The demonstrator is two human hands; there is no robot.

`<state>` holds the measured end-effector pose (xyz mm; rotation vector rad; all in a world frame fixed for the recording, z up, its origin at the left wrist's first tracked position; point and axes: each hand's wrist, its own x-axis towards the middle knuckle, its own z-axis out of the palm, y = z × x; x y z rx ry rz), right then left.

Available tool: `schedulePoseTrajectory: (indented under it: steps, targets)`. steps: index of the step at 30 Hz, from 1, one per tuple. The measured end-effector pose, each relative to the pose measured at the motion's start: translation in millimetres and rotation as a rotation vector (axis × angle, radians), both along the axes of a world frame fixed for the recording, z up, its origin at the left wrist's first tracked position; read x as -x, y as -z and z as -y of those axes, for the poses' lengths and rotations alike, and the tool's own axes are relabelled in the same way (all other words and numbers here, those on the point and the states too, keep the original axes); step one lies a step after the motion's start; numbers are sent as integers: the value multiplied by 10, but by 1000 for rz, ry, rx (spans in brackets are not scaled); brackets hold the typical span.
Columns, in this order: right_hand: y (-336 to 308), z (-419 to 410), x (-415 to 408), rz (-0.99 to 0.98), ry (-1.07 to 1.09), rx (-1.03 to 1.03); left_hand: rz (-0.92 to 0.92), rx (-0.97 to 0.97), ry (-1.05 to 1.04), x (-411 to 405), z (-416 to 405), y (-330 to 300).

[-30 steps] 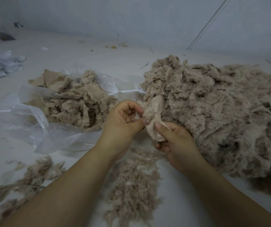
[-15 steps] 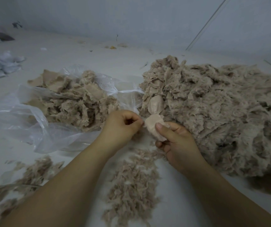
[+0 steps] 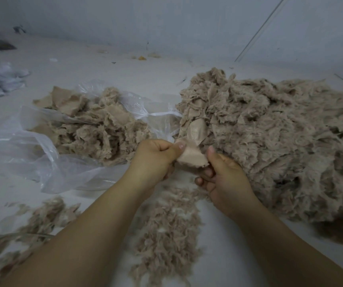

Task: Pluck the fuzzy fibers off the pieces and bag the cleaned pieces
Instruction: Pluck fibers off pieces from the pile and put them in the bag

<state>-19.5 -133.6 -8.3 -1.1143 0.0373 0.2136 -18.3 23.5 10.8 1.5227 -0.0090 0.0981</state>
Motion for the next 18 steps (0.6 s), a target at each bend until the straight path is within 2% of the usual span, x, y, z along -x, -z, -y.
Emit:
schedulePoseTrajectory:
  steps: [4, 9, 12, 14, 16, 18]
  targets:
    - [4, 23, -22, -14, -17, -49, 33, 35, -14, -4, -39, 1]
    - [47, 11, -11, 101, -79, 103, 47, 96, -28, 9, -25, -12]
    - [59, 9, -28, 75, -35, 70, 76, 253, -254, -22, -79, -51]
    - [55, 7, -30, 68, -28, 84, 9, 436, -363, -64, -143, -60]
    - [56, 0, -30, 69, -30, 95, -146, 563, -307, -72, -155, -51]
    - [44, -1, -25, 75, -37, 112, -200, 523, -160, -34, -104, -40]
